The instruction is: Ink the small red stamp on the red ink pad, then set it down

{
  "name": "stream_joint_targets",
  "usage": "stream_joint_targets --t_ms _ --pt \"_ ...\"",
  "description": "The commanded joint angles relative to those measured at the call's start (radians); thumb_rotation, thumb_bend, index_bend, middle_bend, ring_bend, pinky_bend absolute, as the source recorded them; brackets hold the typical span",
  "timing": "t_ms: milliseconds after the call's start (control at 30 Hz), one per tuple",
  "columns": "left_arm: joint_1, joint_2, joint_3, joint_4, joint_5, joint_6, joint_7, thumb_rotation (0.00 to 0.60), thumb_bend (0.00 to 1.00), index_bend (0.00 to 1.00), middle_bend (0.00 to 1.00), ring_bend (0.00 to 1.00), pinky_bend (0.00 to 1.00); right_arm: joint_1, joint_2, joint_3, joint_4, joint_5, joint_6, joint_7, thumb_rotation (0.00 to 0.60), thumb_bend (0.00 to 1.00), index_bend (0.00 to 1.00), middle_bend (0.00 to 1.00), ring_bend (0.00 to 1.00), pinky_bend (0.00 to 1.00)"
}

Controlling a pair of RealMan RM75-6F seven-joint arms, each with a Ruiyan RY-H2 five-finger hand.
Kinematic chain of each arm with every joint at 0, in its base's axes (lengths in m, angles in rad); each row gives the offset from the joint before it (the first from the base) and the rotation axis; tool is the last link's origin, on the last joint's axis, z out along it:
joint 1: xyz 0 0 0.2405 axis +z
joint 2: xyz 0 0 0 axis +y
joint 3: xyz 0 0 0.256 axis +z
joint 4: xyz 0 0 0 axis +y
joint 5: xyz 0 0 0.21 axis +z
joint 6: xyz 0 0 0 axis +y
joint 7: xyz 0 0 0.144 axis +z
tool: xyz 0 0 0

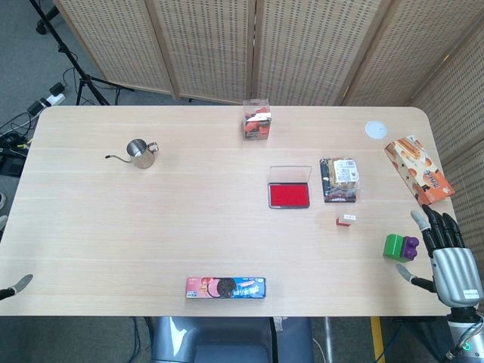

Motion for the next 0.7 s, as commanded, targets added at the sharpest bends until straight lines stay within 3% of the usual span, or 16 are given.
stream_joint_targets --t_ms 33,367,433,467,600,700 --pt "0.000 -0.001 -0.001 0.000 -0.002 0.000 0.000 0.600 0.00 0.00 0.00 0.00 0.00 0.000 -0.001 0.001 0.001 0.000 0.002 0.002 0.600 0.00 0.00 0.00 0.00 0.00" --pt "-0.005 -0.003 -0.007 0.001 -0.012 -0.008 0.006 0.600 0.00 0.00 0.00 0.00 0.00 0.008 -0.030 0.020 0.038 -0.007 0.026 0.024 0.600 0.00 0.00 0.00 0.00 0.00" --pt "-0.006 -0.005 -0.010 0.003 -0.018 -0.010 0.006 0.600 0.00 0.00 0.00 0.00 0.00 0.012 -0.046 0.028 0.056 -0.016 0.039 0.042 0.600 0.00 0.00 0.03 0.03 0.05" --pt "-0.007 -0.005 -0.013 0.003 -0.021 -0.011 0.006 0.600 0.00 0.00 0.00 0.00 0.00 0.016 -0.055 0.034 0.069 -0.021 0.047 0.049 0.600 0.00 0.00 0.11 0.13 0.16" --pt "-0.015 -0.012 -0.026 0.003 -0.050 -0.024 0.019 0.600 0.00 0.00 0.00 0.00 0.00 0.065 -0.102 0.052 0.159 -0.046 0.028 0.114 0.600 0.00 0.00 0.57 0.65 0.74" --pt "-0.021 -0.016 -0.031 -0.001 -0.063 -0.035 0.038 0.600 0.00 0.00 0.00 0.00 0.00 0.102 -0.112 0.059 0.185 -0.033 -0.030 0.122 0.600 0.00 0.00 0.74 0.85 0.97"
